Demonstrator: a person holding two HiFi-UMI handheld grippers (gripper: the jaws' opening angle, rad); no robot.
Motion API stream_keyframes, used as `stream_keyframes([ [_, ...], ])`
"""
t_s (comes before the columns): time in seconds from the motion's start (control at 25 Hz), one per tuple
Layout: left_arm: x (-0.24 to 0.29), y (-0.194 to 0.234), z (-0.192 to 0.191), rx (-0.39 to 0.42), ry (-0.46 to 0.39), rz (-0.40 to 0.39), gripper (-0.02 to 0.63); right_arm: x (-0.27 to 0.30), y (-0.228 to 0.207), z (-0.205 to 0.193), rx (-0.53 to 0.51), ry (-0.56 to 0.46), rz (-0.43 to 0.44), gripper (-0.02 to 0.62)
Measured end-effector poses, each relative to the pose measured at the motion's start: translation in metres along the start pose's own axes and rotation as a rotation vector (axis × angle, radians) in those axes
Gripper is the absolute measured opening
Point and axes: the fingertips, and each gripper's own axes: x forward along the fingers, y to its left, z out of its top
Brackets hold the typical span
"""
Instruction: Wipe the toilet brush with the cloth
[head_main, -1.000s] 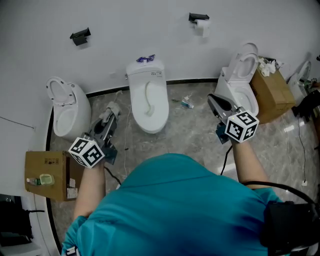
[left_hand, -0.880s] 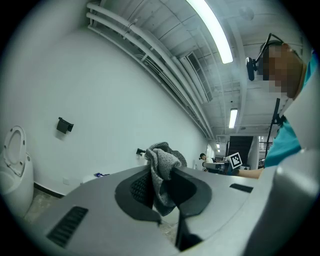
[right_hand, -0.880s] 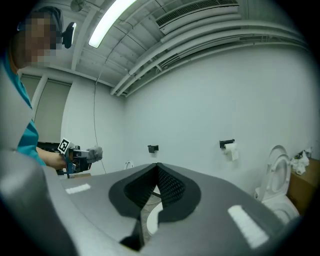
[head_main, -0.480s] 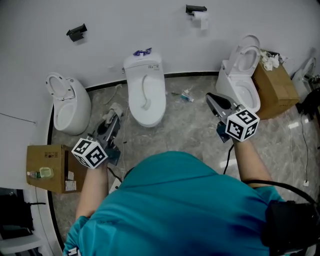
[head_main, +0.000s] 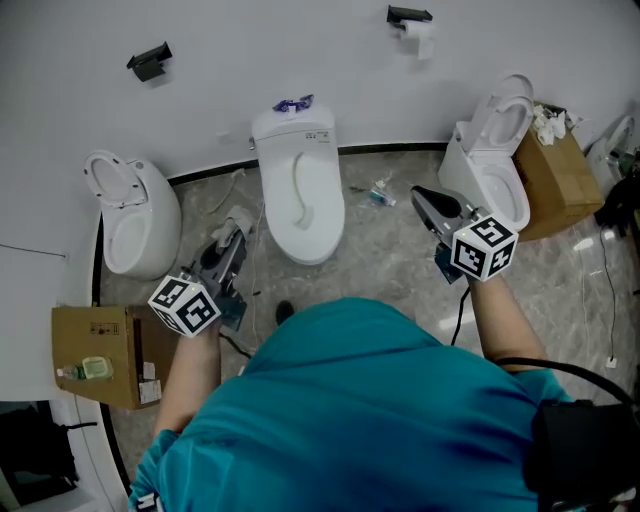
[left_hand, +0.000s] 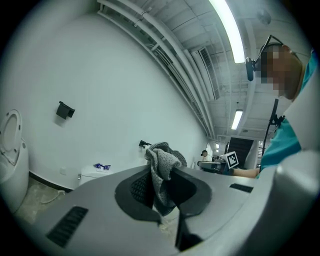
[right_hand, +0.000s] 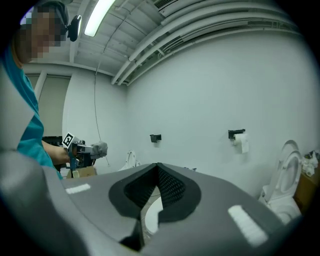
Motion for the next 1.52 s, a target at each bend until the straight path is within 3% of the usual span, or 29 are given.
stream_keyframes([
  [0.24,0.029,0.099,0.043,-0.005,0.016,-0.097,0.038,0.095,0.004,0.029,-0.021,0.027,-0.057,-0.008],
  [0.48,0.052,0.177,0.071,-0.005,0.042,-0.144,0.038,0.171,0.002,0.041,-0.013,0.052,-0.101,-0.008],
  [0.88,0.091,0.242,0.062,-0.06,0.082,-0.106,0.038,0.243,-0.035,0.032,-0.015,0.118,-0.052,-0.008],
  [1.04,0.123,0.251,0.051,-0.068,0.097,-0.043,0.038,0.269,-0.074,0.018,-0.019,0.141,0.021,-0.008],
  [1.24,0.172,0.257,0.034,-0.113,0.065,0.098,0.038,0.316,-0.13,-0.002,-0.068,0.193,0.199,-0.008],
  [1.52,0.218,0.259,0.004,-0.158,0.089,0.234,0.038,0.381,-0.155,-0.02,-0.267,0.289,0.456,-0.008],
])
